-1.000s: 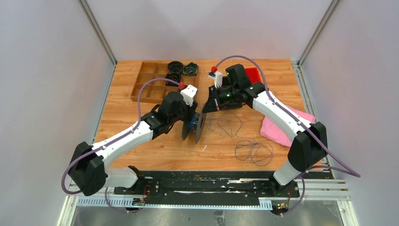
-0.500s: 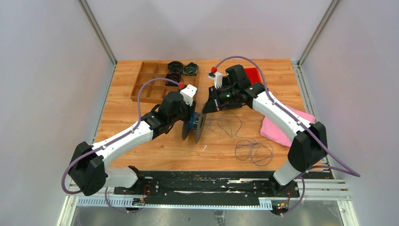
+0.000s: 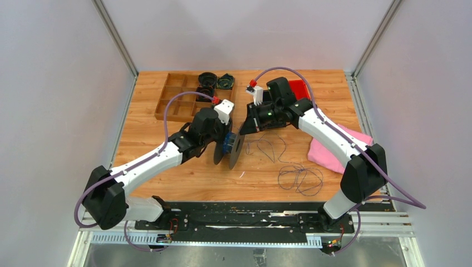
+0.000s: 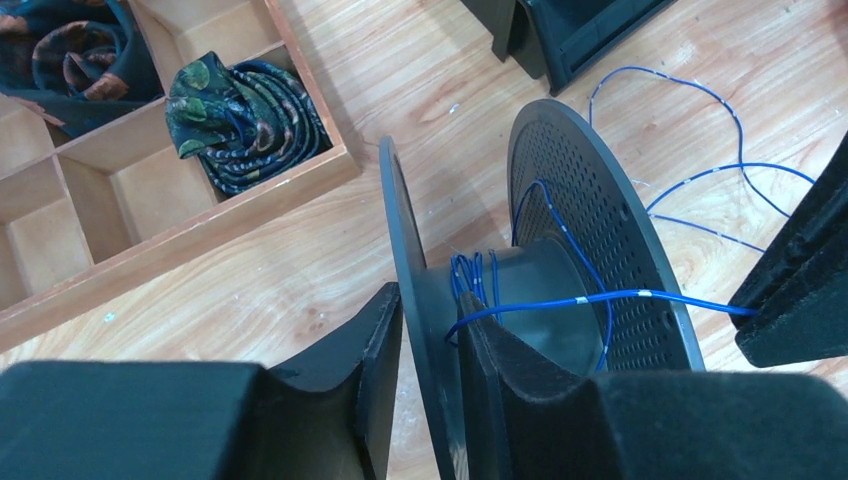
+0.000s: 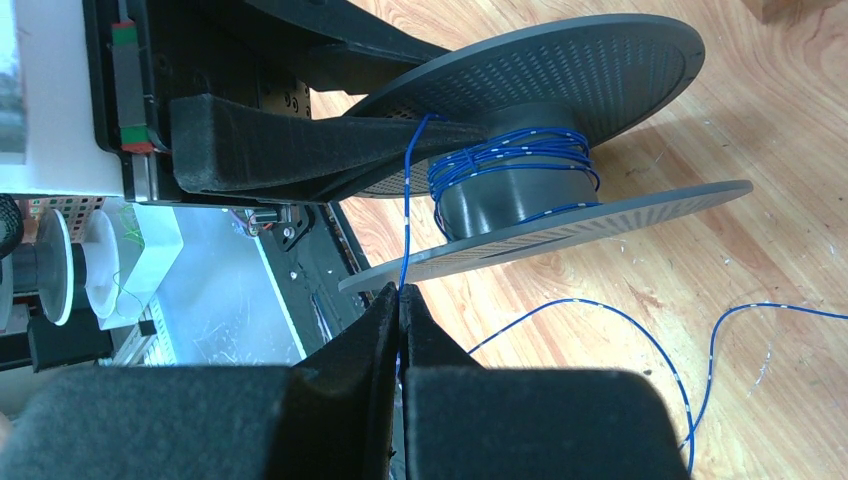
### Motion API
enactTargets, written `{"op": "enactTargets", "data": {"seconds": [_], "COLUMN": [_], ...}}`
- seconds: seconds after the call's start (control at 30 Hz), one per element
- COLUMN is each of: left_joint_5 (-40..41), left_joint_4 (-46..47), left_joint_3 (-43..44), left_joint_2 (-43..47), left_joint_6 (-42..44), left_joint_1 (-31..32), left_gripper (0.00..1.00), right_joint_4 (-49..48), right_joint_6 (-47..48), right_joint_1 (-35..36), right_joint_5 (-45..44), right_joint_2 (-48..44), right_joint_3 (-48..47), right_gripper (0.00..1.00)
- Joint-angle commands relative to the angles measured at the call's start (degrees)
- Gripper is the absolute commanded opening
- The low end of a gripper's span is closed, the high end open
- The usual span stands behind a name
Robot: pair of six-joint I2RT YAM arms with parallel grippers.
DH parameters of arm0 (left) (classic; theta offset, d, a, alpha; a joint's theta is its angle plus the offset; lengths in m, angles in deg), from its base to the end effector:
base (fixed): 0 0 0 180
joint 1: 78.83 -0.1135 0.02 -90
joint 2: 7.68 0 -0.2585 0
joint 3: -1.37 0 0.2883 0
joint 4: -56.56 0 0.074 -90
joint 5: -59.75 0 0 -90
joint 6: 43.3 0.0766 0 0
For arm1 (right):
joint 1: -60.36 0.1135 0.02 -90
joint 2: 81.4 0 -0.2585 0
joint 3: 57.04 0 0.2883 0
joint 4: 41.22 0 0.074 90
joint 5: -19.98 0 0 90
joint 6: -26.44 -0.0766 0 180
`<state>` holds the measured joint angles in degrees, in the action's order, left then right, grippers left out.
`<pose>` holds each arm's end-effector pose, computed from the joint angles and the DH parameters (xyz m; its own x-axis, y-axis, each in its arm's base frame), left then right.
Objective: Wrap the cables
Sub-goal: Pick up the cable reel from the center of the board.
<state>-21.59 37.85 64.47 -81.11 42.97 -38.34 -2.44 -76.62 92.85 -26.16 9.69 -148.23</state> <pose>0.2819 -0.2255 0.2369 -0.4036 0.2601 -0.8772 0.5166 0.8561 0.0161 0.3208 0.2672 0.2917 -0.7041 -0.2552 -0.6626 -0.7026 0.3853 0.5982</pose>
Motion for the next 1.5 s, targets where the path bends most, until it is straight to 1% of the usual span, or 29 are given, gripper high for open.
{"op": "enactTargets", "data": {"seconds": [0.0,0.5,0.67,0.8,1.03,1.33,1.47], "left_joint_5": [1.08,2.06,2.14,2.19,1.68,-8.65,-11.10], "left_joint_4": [-0.53,-0.77,-0.69,-0.36,0.94,5.00,6.50], "left_joint_3": [2.06,2.26,2.19,1.98,0.44,-3.52,-5.50], "left_joint_2": [-0.62,-0.40,-0.42,0.00,1.90,5.43,6.80], "left_joint_6": [-0.92,-0.86,-0.76,-0.67,0.15,3.54,5.39], "left_joint_1": [0.64,0.64,0.64,0.64,0.51,-1.65,-3.15], "left_gripper": [0.30,0.15,0.08,0.01,0.00,0.00,0.00], "right_joint_4": [-1.00,-1.10,-1.11,-0.92,1.64,9.74,13.40], "right_joint_6": [0.05,0.42,0.81,1.55,6.22,15.82,19.78], "right_joint_1": [0.64,1.14,1.23,1.11,0.31,-1.94,-2.08], "right_joint_5": [-0.35,-0.26,-0.30,-1.10,-4.19,-6.79,-6.86], "right_joint_2": [-0.86,-0.90,-0.87,-0.95,-1.21,1.21,2.51], "right_joint_3": [0.42,0.22,0.33,0.42,-0.92,-6.85,-9.16], "right_gripper": [0.01,0.01,0.01,0.01,0.00,0.01,0.01]}}
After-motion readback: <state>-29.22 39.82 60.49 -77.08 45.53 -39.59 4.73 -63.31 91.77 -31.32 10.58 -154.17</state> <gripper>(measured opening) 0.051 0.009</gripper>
